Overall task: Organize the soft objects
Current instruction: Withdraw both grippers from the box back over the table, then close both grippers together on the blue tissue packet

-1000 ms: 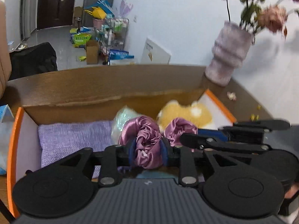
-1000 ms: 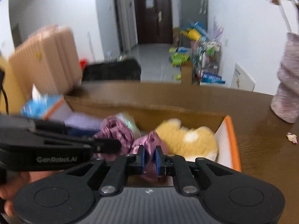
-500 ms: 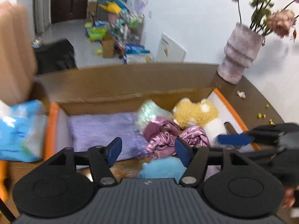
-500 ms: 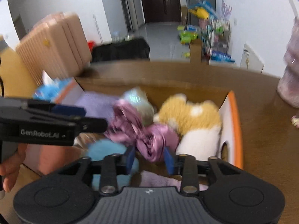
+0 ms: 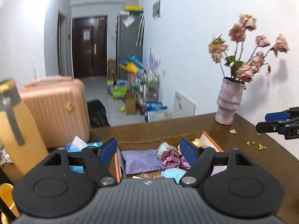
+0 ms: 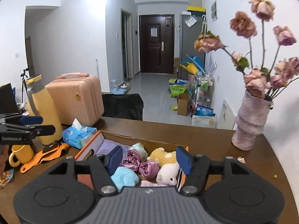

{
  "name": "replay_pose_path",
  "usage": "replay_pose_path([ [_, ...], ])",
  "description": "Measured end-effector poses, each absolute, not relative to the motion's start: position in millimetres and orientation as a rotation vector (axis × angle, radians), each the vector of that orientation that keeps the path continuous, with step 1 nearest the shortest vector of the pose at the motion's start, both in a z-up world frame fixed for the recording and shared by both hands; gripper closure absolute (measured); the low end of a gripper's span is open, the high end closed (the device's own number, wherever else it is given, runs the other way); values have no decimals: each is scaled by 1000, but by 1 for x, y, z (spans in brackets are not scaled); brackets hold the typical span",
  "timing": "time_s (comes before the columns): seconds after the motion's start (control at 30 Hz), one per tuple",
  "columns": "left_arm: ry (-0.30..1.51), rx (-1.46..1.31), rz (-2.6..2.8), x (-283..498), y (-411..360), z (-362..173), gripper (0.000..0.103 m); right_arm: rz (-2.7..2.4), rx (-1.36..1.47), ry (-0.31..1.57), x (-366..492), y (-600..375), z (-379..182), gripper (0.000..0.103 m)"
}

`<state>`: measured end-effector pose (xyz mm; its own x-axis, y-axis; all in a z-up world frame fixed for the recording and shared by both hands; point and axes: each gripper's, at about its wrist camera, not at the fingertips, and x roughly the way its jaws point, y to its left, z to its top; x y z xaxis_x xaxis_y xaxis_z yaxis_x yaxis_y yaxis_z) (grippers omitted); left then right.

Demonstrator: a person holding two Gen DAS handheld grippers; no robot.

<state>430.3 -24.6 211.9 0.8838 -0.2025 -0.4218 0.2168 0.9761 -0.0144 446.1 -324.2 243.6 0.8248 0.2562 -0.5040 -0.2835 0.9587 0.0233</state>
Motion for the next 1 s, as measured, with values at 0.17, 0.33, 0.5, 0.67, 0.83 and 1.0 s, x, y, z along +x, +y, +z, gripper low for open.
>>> replay_pose_path([
  [0.17,359,-10,-200,377,-23,206,19,276,-24,414,399,-329,246,20],
  [0.33,369,-23,-211,315,-18,158,16,296,-51,311,335,-322,202,16],
  [0.5,352,-28,-216,252,-9,94,9,324,-42,321,270,-319,137,15],
  [0.67,467,-95,-176,212,11,44,9,308,66,372,214,-321,78,15],
  [0.83,511,-61,-156,214,17,34,9,310,113,447,199,-316,48,15],
  [1.0,504,-70,-163,232,13,34,9,298,105,457,214,-308,43,15],
])
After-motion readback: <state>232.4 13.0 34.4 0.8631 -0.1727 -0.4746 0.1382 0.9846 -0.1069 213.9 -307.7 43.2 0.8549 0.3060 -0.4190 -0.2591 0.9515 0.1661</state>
